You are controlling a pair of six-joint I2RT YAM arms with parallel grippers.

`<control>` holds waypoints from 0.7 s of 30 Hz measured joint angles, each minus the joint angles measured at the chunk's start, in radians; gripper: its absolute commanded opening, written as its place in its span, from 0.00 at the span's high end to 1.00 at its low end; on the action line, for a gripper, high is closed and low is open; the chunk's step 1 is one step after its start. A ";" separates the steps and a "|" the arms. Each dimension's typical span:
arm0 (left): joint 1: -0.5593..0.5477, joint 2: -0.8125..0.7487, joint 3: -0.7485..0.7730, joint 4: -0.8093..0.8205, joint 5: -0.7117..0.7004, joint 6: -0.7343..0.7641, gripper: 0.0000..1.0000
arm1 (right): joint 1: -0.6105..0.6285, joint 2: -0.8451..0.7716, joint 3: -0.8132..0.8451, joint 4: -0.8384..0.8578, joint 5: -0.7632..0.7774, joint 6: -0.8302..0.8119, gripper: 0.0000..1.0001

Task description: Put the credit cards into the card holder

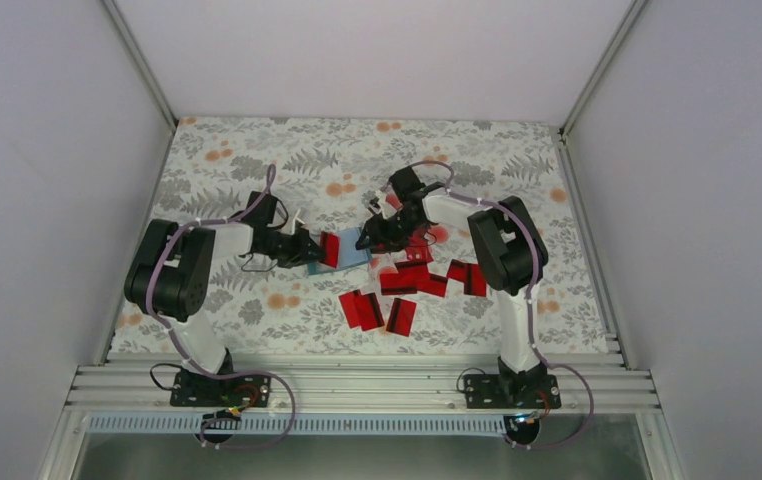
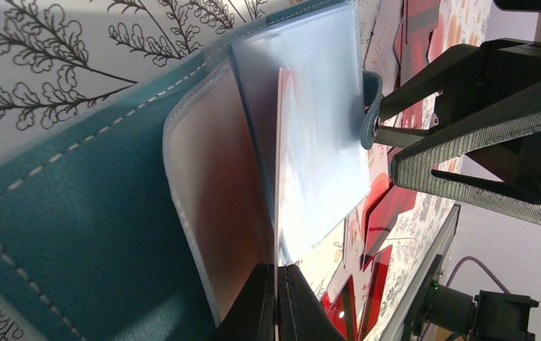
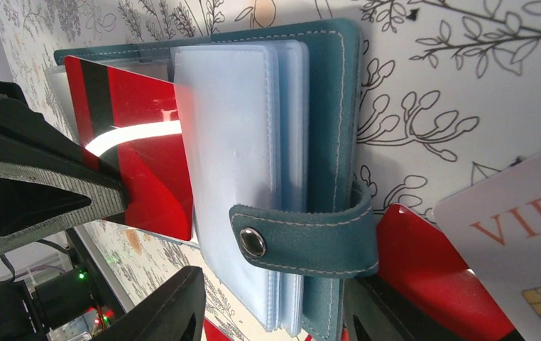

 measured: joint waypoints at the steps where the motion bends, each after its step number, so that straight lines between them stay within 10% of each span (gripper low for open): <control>1: 0.000 0.000 0.000 0.001 0.000 -0.005 0.98 | 0.000 0.000 0.000 0.000 0.000 -0.001 0.50; 21: 0.000 0.024 0.000 0.078 0.007 -0.097 0.98 | 0.006 0.000 -0.029 0.041 -0.047 -0.008 0.50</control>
